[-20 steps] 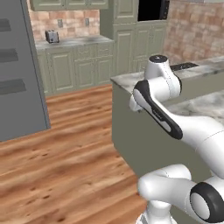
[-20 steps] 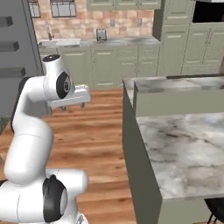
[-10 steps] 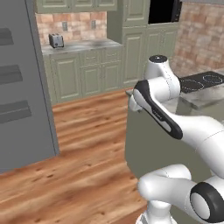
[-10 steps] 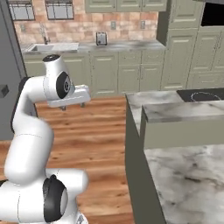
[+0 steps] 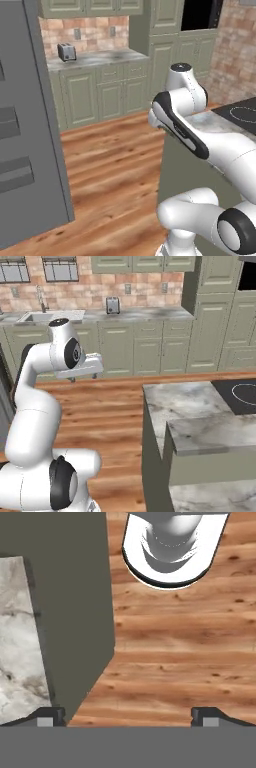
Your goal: Retrieve the butter from the fridge and place it on a plate on the dining table. Then retrieve the butter knife by the fridge and place it near the plate.
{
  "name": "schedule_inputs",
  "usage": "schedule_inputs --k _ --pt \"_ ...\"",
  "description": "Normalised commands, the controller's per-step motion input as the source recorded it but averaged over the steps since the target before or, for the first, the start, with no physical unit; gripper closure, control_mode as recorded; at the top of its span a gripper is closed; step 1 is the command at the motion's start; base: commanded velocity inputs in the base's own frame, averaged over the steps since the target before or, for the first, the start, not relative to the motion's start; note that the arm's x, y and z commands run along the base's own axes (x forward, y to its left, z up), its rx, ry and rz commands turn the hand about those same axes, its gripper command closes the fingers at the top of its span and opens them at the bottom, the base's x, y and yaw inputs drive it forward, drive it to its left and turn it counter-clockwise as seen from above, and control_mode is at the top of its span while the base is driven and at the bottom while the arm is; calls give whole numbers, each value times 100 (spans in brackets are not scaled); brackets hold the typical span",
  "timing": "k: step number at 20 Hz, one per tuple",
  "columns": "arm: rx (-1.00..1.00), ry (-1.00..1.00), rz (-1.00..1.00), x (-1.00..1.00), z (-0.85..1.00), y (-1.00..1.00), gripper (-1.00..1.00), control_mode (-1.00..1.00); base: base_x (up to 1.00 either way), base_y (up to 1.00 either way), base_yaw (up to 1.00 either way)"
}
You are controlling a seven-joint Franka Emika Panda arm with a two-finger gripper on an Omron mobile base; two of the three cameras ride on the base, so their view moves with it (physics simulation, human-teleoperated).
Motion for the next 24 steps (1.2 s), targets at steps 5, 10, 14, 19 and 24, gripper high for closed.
schedule_inputs --k 5,10,14,19,24 --pt "0 0 0 0 0 0 -100 100 100 -24 4" --pt "0 0 0 0 0 0 -100 100 100 -7 8" --pt "0 0 0 0 0 0 -100 100 100 0 10" --pt "0 0 0 0 0 0 -100 100 100 0 12" --pt "0 0 0 0 0 0 -100 100 75 22 27"
